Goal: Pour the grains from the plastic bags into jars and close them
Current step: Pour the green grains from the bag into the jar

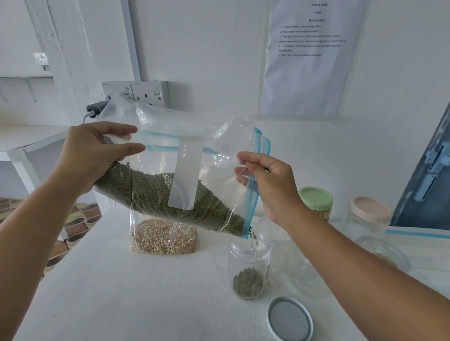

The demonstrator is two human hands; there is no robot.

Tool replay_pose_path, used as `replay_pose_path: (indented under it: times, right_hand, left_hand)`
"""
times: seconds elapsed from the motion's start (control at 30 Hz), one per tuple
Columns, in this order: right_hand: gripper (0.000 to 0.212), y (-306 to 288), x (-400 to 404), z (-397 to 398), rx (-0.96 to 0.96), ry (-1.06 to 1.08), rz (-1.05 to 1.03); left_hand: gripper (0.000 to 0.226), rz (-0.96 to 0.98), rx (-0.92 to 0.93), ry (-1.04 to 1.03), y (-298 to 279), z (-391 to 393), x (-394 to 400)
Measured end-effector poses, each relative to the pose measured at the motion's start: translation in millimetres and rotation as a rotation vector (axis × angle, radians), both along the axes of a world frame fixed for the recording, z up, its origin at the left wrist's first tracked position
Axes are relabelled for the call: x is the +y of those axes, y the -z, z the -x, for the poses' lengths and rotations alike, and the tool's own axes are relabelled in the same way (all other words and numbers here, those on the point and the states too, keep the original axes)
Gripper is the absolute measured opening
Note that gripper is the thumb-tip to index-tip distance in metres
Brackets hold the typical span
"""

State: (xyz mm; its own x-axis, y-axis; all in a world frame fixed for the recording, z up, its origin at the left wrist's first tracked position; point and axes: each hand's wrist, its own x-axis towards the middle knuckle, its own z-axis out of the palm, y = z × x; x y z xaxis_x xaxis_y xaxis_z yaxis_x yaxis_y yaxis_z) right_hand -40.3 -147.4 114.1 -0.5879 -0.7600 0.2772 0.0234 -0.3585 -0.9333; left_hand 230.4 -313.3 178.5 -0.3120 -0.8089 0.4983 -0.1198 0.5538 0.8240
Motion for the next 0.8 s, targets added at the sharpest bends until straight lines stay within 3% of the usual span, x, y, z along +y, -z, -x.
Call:
replay_pose_path:
  times: [0.8]
  right_hand:
    - [0.023,-5.0,-1.4,-2.7,-0.039,-0.014,0.028]
  left_hand:
    - [0.038,0.039,0.017,-0.044,-12.9,-4.2,-5.5]
